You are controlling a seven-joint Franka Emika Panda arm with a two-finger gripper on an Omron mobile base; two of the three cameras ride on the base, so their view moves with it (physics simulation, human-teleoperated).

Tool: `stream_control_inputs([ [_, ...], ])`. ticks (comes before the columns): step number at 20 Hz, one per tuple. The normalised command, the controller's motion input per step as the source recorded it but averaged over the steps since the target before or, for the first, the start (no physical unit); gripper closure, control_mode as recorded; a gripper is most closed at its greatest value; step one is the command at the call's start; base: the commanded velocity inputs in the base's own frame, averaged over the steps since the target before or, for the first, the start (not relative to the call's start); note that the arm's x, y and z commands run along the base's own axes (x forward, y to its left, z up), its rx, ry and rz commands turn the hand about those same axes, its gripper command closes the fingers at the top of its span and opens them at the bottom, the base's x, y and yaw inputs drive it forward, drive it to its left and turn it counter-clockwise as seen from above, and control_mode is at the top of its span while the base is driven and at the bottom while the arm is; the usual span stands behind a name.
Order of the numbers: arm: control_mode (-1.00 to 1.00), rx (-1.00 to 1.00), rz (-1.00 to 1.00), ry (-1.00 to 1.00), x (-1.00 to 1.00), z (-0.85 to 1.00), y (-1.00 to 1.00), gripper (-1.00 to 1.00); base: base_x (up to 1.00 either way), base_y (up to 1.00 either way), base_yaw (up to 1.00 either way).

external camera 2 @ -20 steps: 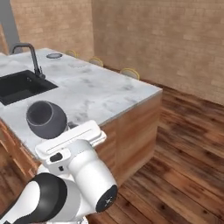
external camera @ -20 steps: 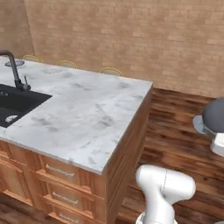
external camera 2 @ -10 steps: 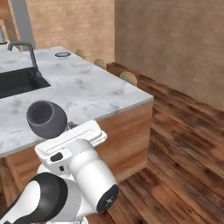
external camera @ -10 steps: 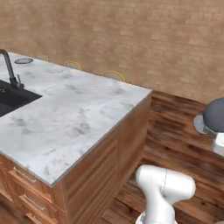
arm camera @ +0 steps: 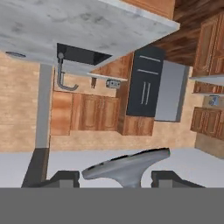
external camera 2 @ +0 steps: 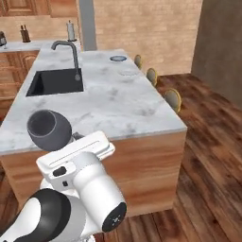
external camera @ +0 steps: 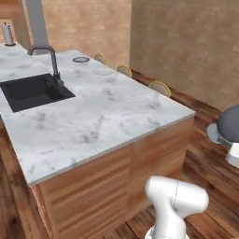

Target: Retrieve the wine glasses from the counter and place one next to each plate.

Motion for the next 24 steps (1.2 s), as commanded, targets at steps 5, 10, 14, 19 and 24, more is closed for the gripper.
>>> stream_control_inputs([
  [5, 1.0, 0.0, 0.0, 0.0, 0.0, 0.0, 0.0, 1.0, 0.12, -0.63, 0.79],
  [10, 1.0, 0.0, 0.0, 0.0, 0.0, 0.0, 0.0, 1.0, -0.2, -1.0, 0.53],
  [14, 1.0, 0.0, 0.0, 0.0, 0.0, 0.0, 0.0, 1.0, -0.21, -1.0, 0.4],
  [19, 1.0, 0.0, 0.0, 0.0, 0.0, 0.0, 0.0, 1.0, -0.19, -1.0, 0.27],
  [24, 1.0, 0.0, 0.0, 0.0, 0.0, 0.0, 0.0, 1.0, -0.14, -1.0, 0.25],
])
